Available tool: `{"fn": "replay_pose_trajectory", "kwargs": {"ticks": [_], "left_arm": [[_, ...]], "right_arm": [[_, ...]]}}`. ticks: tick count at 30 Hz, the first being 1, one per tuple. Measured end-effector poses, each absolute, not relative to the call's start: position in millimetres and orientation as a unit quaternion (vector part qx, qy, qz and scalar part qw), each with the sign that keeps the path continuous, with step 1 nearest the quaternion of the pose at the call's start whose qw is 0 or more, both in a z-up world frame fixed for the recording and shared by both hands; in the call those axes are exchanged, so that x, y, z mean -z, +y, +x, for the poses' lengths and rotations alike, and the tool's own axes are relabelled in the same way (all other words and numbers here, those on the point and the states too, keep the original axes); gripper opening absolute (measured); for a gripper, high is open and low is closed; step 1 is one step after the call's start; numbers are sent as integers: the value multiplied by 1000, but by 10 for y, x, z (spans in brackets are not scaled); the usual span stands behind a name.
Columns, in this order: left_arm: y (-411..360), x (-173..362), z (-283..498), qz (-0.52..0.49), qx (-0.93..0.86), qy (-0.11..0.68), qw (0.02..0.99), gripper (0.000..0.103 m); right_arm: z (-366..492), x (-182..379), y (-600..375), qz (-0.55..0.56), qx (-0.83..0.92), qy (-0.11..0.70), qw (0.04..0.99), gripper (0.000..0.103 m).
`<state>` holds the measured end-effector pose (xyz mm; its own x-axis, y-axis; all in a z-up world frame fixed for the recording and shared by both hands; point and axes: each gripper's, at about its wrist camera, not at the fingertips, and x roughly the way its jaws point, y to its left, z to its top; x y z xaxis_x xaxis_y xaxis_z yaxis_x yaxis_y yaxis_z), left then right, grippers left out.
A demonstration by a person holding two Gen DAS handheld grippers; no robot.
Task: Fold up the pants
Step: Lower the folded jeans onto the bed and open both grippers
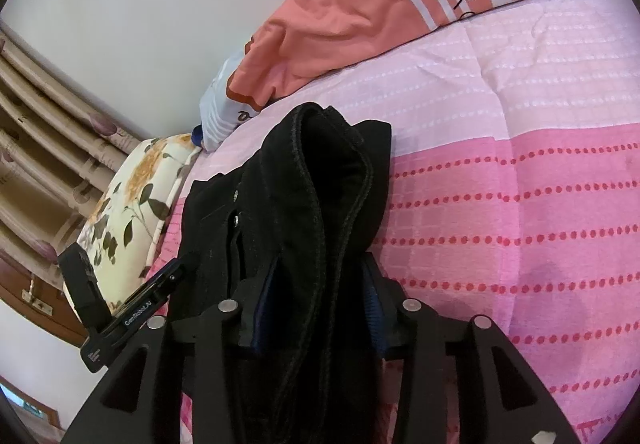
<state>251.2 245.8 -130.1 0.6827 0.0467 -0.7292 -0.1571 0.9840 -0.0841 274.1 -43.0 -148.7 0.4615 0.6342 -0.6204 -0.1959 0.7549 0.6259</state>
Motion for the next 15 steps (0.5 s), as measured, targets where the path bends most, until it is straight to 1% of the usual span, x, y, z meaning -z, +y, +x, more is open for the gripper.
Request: {"fn": "replay_pose_trajectory", "kwargs": {"ticks": [2, 4, 8, 9, 10, 11, 12, 13, 15], "left_arm": [[2446, 1288, 2494, -66, -64, 389, 917, 67], [2438, 1273, 2471, -58, -69, 384, 919, 67], [2359, 1192, 2360, -29, -88, 363, 927, 67], [2341, 1174, 2326, -23, -89, 360, 928, 68], [2321, 1158, 2289, -17, -91, 358, 929, 70], [2302, 1142, 2252, -13, -92, 358, 929, 72], [2269, 1115, 2191, -6, -97, 354, 930, 74], [2243, 1092, 2143, -2, -101, 351, 931, 76], [2188, 1032, 2042, 5, -106, 343, 933, 84]], "right_arm": [[2724, 1463, -417, 236, -248, 452, 824, 43], [2691, 1422, -409, 227, -238, 451, 830, 49], [2520, 1193, -396, 195, -214, 431, 855, 50], [2455, 1105, -376, 178, -211, 421, 864, 52], [2394, 1027, -358, 164, -210, 412, 872, 61], [2314, 936, -331, 150, -212, 401, 879, 72], [2230, 853, -306, 138, -214, 390, 885, 77], [2160, 793, -282, 128, -213, 382, 890, 84], [1989, 679, -206, 100, -211, 368, 900, 89]]}}
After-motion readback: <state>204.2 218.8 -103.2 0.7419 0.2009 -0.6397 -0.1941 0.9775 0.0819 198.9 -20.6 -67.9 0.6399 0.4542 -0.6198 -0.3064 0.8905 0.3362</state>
